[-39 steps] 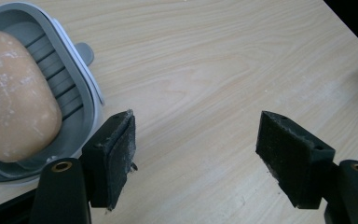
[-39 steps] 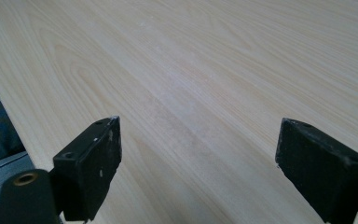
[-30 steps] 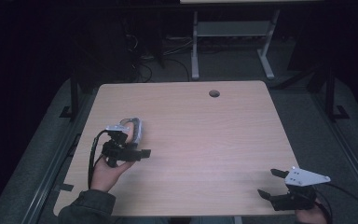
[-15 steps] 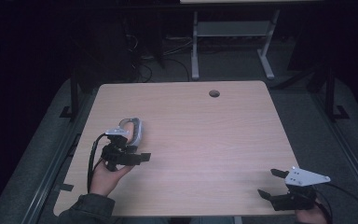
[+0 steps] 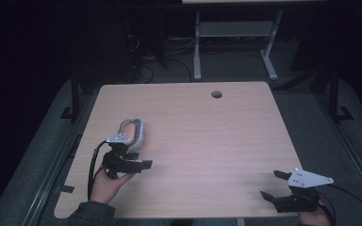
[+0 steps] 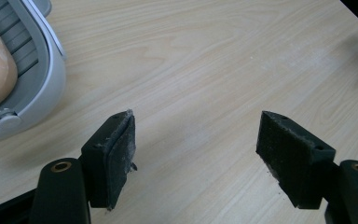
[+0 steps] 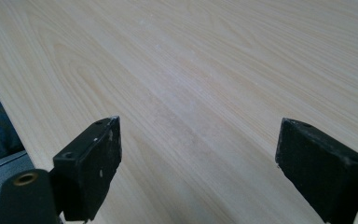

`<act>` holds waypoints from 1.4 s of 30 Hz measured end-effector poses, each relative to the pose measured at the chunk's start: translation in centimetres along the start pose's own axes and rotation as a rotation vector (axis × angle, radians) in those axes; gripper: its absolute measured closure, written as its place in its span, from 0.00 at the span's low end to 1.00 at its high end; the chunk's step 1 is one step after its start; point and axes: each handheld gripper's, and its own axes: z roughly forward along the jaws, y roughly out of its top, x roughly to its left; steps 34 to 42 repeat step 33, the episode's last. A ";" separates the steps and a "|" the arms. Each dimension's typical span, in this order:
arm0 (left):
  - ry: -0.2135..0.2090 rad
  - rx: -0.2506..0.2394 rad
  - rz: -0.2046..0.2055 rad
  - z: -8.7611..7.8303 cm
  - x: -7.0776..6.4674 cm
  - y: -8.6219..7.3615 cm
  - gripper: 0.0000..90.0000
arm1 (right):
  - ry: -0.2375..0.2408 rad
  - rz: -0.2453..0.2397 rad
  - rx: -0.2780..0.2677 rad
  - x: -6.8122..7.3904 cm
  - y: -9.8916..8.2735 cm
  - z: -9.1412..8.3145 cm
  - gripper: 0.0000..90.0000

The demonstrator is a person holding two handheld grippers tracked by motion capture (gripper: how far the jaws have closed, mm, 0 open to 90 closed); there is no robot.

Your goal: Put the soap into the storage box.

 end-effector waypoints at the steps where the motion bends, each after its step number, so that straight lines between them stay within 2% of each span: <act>1: 0.000 0.000 0.000 0.0 0.0 0.0 0.31 | 0.000 0.000 0.000 0.0 0.0 0.0 0.15; 6: -0.016 -0.002 0.000 0.1 -0.4 -0.9 0.31 | 0.000 -0.001 -0.001 0.0 0.0 0.0 0.15; 9: -0.013 0.012 0.018 0.0 -0.5 -1.3 0.30 | 0.000 -0.003 0.000 0.0 0.0 0.0 0.15; 11: -0.013 0.005 0.006 0.0 -0.7 -1.6 0.30 | 0.000 -0.001 0.001 0.0 0.0 0.0 0.15; 21: -0.018 -0.006 0.011 -0.5 -1.1 -2.6 0.30 | 0.003 0.000 0.003 0.2 0.0 0.1 0.15; 29: -0.039 0.006 0.027 -0.3 -2.0 -4.6 0.30 | 0.014 -0.005 -0.004 0.3 0.1 0.3 0.15; 42: -0.048 0.007 0.032 -0.4 -2.2 -4.9 0.29 | 0.012 0.002 -0.006 0.2 0.0 0.3 0.15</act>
